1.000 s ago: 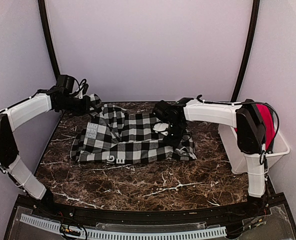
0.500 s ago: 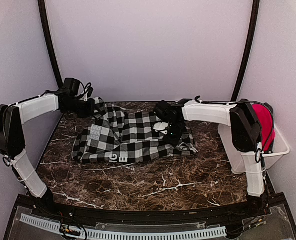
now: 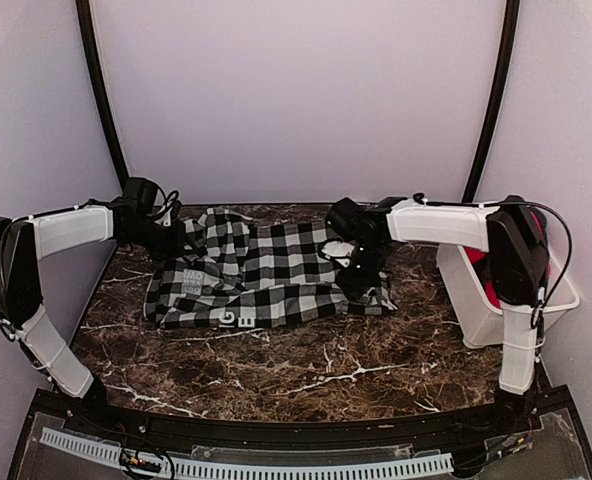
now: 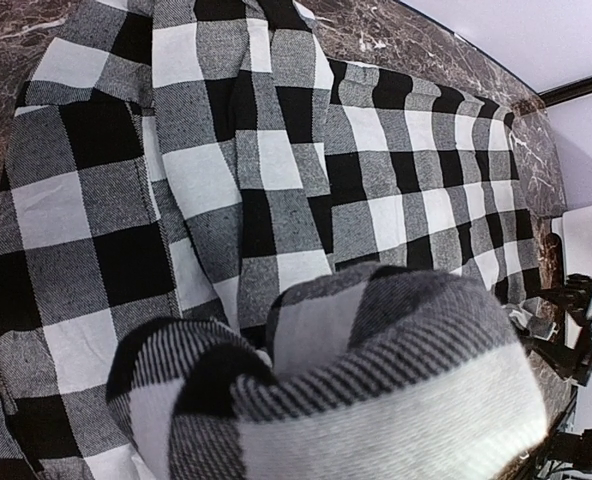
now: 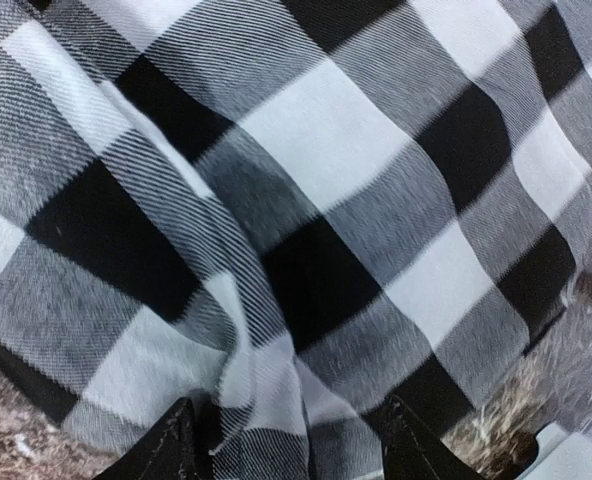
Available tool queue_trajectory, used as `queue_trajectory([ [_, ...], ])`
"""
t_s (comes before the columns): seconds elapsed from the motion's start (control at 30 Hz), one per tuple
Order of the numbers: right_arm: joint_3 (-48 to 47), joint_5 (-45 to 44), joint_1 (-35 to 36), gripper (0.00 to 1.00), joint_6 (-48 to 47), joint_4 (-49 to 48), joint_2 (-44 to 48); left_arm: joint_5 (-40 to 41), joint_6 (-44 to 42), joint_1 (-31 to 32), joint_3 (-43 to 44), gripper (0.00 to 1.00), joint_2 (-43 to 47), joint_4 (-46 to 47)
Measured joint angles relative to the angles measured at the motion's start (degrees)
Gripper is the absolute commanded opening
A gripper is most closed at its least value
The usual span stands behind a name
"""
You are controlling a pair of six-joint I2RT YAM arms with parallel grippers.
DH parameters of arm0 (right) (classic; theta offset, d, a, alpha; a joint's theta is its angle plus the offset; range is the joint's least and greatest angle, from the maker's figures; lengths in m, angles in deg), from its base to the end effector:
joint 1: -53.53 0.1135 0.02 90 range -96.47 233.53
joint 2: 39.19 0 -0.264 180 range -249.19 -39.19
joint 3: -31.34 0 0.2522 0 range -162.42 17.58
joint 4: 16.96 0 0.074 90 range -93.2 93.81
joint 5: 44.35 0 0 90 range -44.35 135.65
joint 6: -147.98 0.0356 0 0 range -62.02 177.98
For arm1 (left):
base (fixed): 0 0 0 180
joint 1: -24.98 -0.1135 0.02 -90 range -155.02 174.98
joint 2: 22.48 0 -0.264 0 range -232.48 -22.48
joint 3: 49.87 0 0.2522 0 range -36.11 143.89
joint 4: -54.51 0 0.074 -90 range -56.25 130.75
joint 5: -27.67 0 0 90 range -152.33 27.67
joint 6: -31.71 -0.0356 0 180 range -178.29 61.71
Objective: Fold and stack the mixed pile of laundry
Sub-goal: Fold the flattened shirt at the center of the board, then adjust the 1/3-folded shirt at the center of the board.
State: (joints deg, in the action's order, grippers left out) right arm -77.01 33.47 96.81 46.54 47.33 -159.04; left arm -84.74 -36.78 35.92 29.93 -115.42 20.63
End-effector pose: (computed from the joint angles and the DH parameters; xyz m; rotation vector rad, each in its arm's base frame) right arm 0.3147 0.2861 0.1867 -1.2714 2.5391 -0.1942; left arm 0.3431 -0.0801 0.2416 -0.0351 2.4366 -0.7294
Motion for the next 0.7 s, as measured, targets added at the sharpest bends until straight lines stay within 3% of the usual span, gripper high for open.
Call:
queue_trajectory([
  [0.3, 16.24, 9.97, -8.79, 0.68, 9.07, -7.63, 22.77, 1.11, 0.13, 0.00, -0.09, 0.00, 0.04, 0.02],
  [0.53, 22.01, 16.20, -8.35, 0.66, 11.98, -9.94, 23.98, 1.07, 0.20, 0.00, -0.26, 0.00, 0.04, 0.17],
  [0.7, 21.97, 17.18, -8.31, 0.55, 11.82, -12.39, 22.43, 1.07, 0.28, 0.00, -0.26, 0.01, 0.04, 0.33],
])
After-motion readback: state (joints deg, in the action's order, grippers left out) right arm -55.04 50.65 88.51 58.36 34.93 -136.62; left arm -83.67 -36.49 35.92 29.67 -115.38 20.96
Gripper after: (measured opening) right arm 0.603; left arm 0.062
